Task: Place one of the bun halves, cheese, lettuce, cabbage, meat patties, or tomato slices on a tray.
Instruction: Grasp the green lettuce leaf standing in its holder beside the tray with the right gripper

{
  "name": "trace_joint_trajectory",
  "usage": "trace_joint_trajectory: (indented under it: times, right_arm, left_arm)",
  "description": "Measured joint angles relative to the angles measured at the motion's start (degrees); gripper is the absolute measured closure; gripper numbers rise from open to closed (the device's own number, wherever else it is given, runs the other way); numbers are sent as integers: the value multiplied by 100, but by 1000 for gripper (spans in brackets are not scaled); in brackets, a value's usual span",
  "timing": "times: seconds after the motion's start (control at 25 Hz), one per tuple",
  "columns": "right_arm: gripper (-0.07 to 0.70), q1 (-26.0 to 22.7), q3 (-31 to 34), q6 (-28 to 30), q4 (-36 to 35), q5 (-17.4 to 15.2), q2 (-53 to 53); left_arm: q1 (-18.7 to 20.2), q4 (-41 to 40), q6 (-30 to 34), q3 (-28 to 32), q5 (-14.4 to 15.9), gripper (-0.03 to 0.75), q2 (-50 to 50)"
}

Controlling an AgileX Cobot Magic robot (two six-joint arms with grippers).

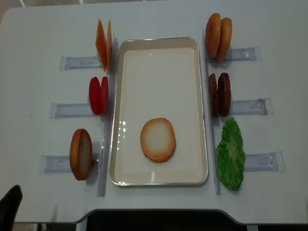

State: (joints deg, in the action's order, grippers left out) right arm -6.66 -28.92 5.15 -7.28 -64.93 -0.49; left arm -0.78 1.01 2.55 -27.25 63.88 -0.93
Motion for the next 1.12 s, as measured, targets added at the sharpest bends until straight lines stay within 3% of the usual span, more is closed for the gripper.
trace_joint_trajectory:
  times: [0.52,0.72,1.12]
  right_arm:
    - [174,0,-145,83,-180,1,0]
    - [174,0,-202,60,-429,-222,49]
    - [174,0,-686,18,-436,-501,2201]
  left_arm:
    - [0,0,0,0,0,24,0]
    - [0,0,0,0,-4,24,0]
    - [0,0,0,0,-4,24,0]
